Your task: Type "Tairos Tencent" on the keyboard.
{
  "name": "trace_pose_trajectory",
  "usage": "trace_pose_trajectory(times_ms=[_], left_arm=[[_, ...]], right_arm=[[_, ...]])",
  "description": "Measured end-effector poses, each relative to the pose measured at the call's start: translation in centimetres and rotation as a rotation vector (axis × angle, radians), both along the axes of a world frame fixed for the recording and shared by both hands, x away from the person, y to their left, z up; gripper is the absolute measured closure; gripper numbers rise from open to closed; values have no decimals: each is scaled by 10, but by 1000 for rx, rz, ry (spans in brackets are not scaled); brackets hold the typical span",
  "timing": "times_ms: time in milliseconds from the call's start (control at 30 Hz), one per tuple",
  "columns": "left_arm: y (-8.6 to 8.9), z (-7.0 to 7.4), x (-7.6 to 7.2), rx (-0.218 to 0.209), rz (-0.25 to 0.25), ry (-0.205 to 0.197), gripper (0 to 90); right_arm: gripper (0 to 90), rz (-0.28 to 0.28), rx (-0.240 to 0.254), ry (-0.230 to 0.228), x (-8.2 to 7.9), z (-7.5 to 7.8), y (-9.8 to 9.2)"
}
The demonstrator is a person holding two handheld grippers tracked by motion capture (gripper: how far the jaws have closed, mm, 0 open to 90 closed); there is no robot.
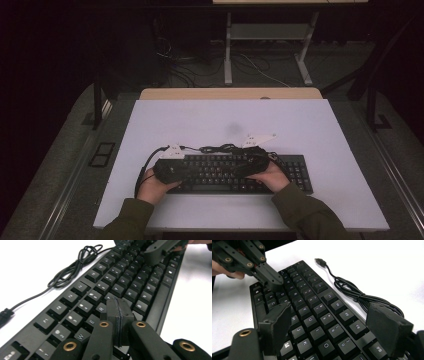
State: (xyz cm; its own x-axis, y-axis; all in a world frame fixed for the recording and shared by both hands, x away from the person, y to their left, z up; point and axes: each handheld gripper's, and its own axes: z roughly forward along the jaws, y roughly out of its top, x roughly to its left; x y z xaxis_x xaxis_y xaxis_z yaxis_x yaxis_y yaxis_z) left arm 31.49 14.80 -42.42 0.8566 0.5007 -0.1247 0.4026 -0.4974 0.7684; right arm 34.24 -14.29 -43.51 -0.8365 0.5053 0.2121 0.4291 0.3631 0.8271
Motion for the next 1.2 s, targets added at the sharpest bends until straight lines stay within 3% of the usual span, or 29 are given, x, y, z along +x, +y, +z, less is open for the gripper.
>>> trace_pose_trajectory(times_ms=[367, 967, 1033, 1067, 1200], left_arm=[[4, -4, 9, -1, 42, -4, 893], [2, -11, 13, 17, 53, 0, 893], [3, -13, 14, 39, 43, -2, 893], [3, -14, 14, 10, 56, 10, 893], [3, -14, 14, 14, 53, 7, 893]], right_arm=[[201, 0, -1, -2, 1, 0, 0], [201, 1, -4, -3, 0, 0, 0], [201, 0, -4, -2, 0, 0, 0], [201, 0, -4, -2, 0, 0, 0], [201, 1, -4, -3, 0, 0, 0]])
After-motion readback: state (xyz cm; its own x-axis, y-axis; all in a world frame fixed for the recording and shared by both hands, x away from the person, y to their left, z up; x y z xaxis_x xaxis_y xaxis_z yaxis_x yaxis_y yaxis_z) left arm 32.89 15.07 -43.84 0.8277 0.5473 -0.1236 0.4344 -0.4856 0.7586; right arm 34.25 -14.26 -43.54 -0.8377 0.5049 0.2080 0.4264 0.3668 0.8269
